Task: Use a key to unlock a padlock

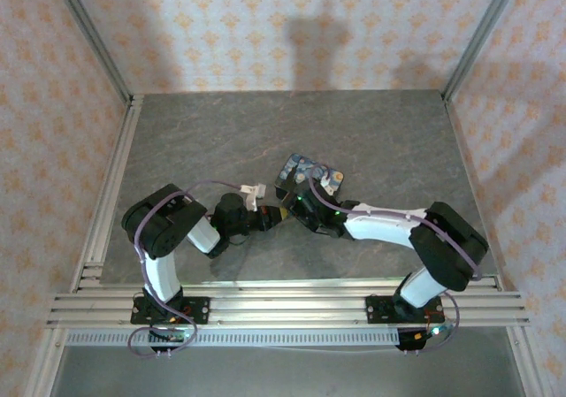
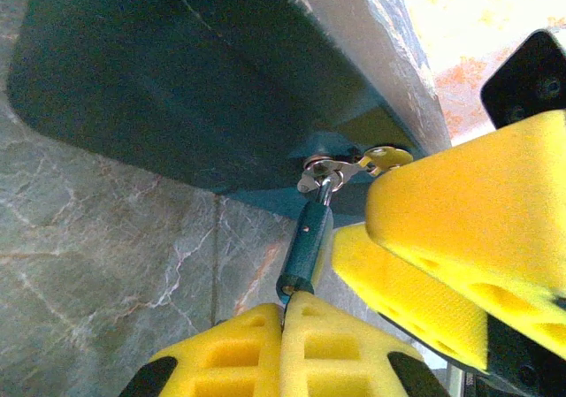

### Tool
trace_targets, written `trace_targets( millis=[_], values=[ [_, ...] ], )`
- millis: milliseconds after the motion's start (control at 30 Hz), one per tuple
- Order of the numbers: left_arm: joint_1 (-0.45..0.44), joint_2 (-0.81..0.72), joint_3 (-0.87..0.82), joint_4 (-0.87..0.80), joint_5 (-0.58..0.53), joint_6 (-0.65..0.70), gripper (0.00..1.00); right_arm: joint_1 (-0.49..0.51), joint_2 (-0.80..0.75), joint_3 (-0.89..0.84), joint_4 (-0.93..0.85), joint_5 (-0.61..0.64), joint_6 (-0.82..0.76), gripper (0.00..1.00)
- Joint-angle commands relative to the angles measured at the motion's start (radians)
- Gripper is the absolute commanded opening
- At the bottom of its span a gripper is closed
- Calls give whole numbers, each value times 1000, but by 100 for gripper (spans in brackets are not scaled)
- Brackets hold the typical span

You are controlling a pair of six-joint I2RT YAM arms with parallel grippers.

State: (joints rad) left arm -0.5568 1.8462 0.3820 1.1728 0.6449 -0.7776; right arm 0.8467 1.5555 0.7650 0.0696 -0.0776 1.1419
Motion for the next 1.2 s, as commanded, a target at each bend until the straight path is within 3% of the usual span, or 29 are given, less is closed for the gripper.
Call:
trace_targets(
  millis=[0, 567, 967, 1167],
  values=[
    [-6, -28, -15, -22, -29, 1, 0, 9, 19, 7, 16, 33, 24, 51],
    [-22, -27, -14, -19, -30, -11, 0, 10, 92, 62, -8, 36, 41, 46],
    [-25, -57, -26, -54, -25, 18, 0, 9, 81, 94, -82, 66, 11, 16],
    [-42, -79, -34, -80, -50, 110, 0, 0, 52, 125, -149, 54, -13, 0]
  ],
)
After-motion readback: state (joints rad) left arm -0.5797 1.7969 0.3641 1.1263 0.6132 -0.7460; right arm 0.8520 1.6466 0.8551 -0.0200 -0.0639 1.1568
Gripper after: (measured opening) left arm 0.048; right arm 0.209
